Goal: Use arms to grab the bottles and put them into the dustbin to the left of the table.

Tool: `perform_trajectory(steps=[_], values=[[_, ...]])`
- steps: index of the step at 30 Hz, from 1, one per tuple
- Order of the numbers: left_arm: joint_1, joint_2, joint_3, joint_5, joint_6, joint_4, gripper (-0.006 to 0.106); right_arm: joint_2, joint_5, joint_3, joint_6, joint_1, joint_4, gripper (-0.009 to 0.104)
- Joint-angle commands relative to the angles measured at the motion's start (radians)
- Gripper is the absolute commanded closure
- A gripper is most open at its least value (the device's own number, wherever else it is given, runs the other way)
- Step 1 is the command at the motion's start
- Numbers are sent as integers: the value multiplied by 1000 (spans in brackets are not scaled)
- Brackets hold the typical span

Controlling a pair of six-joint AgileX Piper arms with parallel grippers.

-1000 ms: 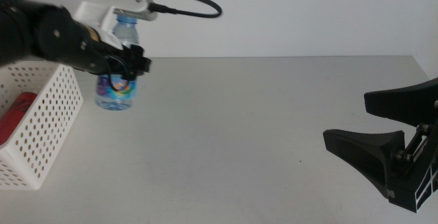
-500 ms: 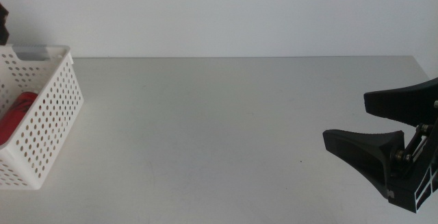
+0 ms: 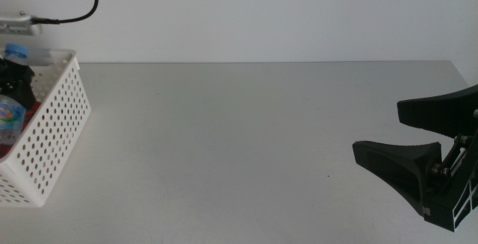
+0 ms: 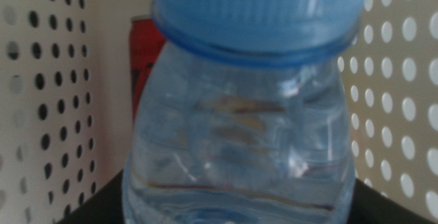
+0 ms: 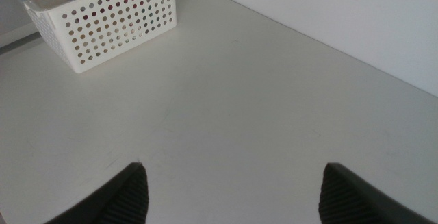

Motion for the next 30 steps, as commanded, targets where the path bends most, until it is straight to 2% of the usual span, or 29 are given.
perform_trajectory(steps=[1,7,11,14,16,17,18,21,22,26,30], values=[[0,-34,-40,-37,-3,-40,102,-3,-71,-33,-8,-3,-2,31],[0,31,-40,-26,-3,-56,100,-3,-71,-33,-8,-3,-2,31],[0,49,-40,-22,2,-59,89,-3,-71,-33,-8,-3,-2,31],[0,52,-40,-22,2,-59,71,-3,-71,-33,-8,-3,-2,31],[0,52,-41,-22,2,-59,55,-3,-71,-33,-8,-3,-2,31],[0,52,-51,-13,-2,-52,40,-3,-71,-33,-8,-3,-2,31],[0,52,-58,0,-12,-46,32,-3,-71,-33,-8,-3,-2,31],[-10,52,-101,68,-24,-18,10,-3,-71,-33,-8,-3,-2,31],[-16,51,-117,101,-24,-8,7,-3,-71,-33,-8,-3,-2,31],[-62,43,-180,193,-49,55,7,-3,-71,-33,-8,-3,-2,31],[-83,-11,-192,208,-112,57,7,-3,-71,-33,-8,-3,-2,31]])
